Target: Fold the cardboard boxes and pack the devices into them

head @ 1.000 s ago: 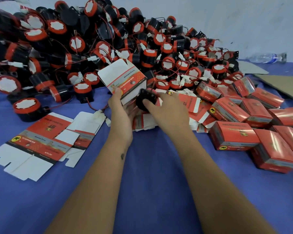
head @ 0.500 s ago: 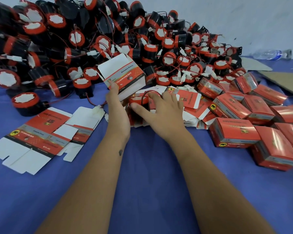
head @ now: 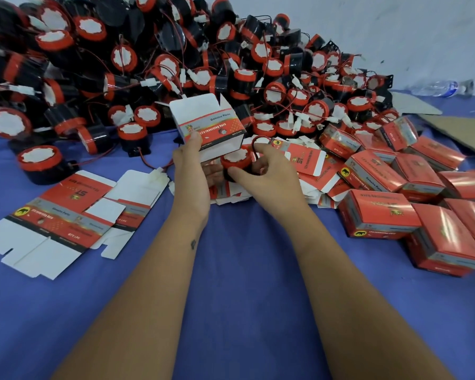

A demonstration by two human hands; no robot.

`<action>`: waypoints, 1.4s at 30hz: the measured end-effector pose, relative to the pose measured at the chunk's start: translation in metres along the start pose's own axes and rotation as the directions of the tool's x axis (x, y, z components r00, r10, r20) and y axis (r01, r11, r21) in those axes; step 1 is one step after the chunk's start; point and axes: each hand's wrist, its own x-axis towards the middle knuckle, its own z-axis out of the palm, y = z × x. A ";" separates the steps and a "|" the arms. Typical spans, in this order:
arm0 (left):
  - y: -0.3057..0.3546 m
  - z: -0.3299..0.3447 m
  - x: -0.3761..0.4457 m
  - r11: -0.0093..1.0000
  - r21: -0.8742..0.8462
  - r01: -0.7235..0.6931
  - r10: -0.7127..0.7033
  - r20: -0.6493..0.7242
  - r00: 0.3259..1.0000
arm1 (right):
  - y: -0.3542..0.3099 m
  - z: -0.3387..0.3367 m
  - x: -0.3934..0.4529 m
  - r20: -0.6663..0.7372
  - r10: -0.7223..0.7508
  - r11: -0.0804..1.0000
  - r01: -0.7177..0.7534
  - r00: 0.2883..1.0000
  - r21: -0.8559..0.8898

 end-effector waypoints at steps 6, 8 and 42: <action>0.000 0.001 -0.008 0.989 0.129 -0.072 0.057 0.122 0.991 | 0.010 0.002 0.006 -0.086 -0.029 0.955 0.002 0.996 -0.298; 0.001 0.003 -0.012 0.990 0.128 -0.061 0.039 0.169 0.985 | 0.011 0.002 0.007 -0.135 -0.004 0.958 -0.035 0.991 -0.285; -0.012 -0.001 -0.005 0.846 0.474 -0.245 0.188 0.166 0.968 | 0.003 0.009 0.000 -0.085 -0.289 0.951 0.276 0.953 -0.140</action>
